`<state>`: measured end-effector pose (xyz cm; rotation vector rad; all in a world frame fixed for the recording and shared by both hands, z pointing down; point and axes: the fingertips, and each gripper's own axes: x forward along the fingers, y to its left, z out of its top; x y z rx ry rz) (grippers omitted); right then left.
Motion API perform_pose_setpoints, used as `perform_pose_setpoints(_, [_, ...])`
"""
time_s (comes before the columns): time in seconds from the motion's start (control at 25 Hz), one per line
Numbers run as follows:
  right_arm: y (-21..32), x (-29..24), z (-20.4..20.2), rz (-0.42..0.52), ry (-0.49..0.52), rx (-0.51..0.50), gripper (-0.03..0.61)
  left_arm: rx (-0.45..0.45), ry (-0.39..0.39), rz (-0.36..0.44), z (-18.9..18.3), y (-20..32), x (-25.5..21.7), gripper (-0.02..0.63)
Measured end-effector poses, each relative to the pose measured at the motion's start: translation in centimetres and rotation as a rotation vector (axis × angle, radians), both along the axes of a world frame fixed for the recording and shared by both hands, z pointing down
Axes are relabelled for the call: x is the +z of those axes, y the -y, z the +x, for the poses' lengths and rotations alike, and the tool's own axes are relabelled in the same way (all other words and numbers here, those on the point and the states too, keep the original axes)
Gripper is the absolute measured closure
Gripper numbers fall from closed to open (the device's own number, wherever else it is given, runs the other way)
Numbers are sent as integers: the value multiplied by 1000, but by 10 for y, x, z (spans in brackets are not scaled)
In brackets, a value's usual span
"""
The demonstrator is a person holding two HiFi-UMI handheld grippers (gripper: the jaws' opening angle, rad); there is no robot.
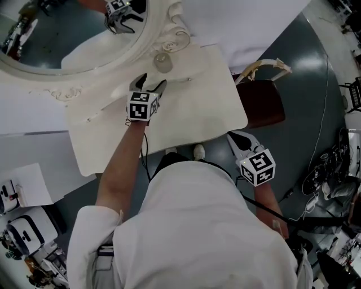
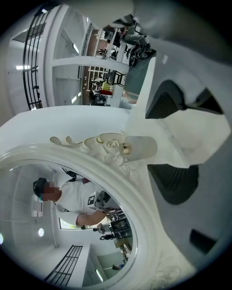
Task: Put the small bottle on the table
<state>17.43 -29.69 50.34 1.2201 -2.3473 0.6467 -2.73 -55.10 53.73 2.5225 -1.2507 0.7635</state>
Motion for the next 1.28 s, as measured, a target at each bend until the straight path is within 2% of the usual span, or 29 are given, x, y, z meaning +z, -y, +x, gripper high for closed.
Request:
perform_pose_setpoints(0.16, [-8, 13, -6, -14, 22, -81, 578, -23, -22, -20, -7, -41, -7, 384])
perform_pose_setpoints(0.32, [-9, 29, -22, -30, 31, -170, 578, -72, -48, -28, -28, -80, -14, 487])
perform_pose_setpoints(0.48, [-12, 31, -45, -15, 31, -243, 578, -76, -72, -38, -48, -129, -17, 602])
perform_pose_setpoints(0.88, [-31, 15, -112, 35, 4, -320, 578, 43, -181, -58, -65, -248, -45, 611])
perform_pose_setpoints(1.28, [-103, 2, -204, 49, -11, -368, 578, 139, -202, -92, -114, -367, -63, 611])
